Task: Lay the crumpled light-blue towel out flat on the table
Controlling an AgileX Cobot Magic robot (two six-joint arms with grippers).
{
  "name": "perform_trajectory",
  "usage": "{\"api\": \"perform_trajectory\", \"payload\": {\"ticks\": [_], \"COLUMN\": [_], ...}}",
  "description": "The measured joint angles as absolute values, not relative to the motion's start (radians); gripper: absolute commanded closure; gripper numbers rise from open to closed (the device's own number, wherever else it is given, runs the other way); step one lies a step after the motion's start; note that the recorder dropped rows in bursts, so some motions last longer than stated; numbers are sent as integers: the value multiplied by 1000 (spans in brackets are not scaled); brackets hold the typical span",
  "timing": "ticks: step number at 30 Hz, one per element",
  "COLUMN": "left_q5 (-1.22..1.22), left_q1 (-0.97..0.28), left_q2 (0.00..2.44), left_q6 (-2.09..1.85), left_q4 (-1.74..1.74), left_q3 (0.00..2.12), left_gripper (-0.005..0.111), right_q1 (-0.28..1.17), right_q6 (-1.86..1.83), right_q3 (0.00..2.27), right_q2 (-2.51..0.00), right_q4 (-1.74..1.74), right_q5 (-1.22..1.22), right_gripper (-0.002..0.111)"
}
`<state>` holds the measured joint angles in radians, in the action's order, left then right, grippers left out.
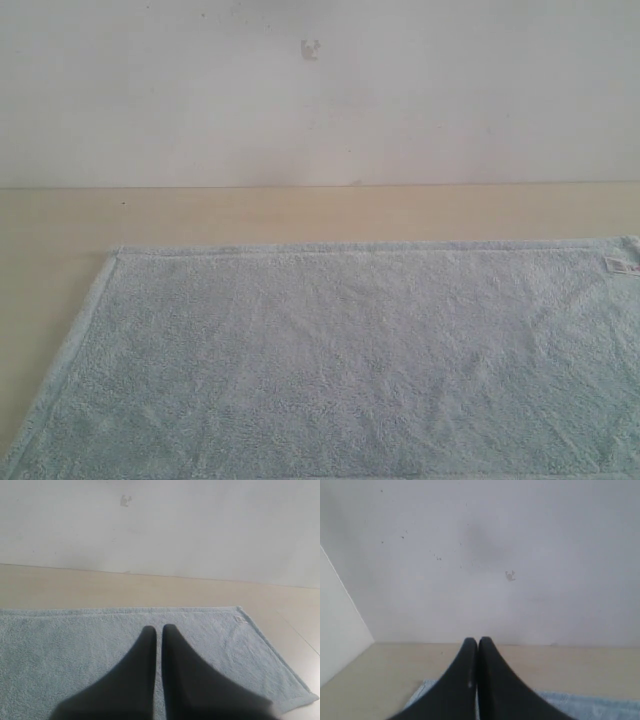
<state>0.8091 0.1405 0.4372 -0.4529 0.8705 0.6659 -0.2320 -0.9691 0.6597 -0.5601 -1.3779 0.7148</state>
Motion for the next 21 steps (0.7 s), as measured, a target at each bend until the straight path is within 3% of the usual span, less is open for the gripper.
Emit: {"api": "perform_trajectory", "payload": {"ticks": [7,16,21], "left_q5": [809,809,809], "left_q1": [141,141,141], "left_q2": [437,437,437], "left_q6": [-453,-453,-453], "left_q4": [871,871,871], "left_q3": [666,666,666], "left_gripper": [103,103,103], "right_q1": [-145,-140,-140], "right_q6": [-965,-925,-436], "right_q3": [584,439,329], "right_q2": [-273,-261,-200], "right_q4": [-1307,-1216,-621], "right_q5": [332,396,372], "right_gripper": [109,109,109]}}
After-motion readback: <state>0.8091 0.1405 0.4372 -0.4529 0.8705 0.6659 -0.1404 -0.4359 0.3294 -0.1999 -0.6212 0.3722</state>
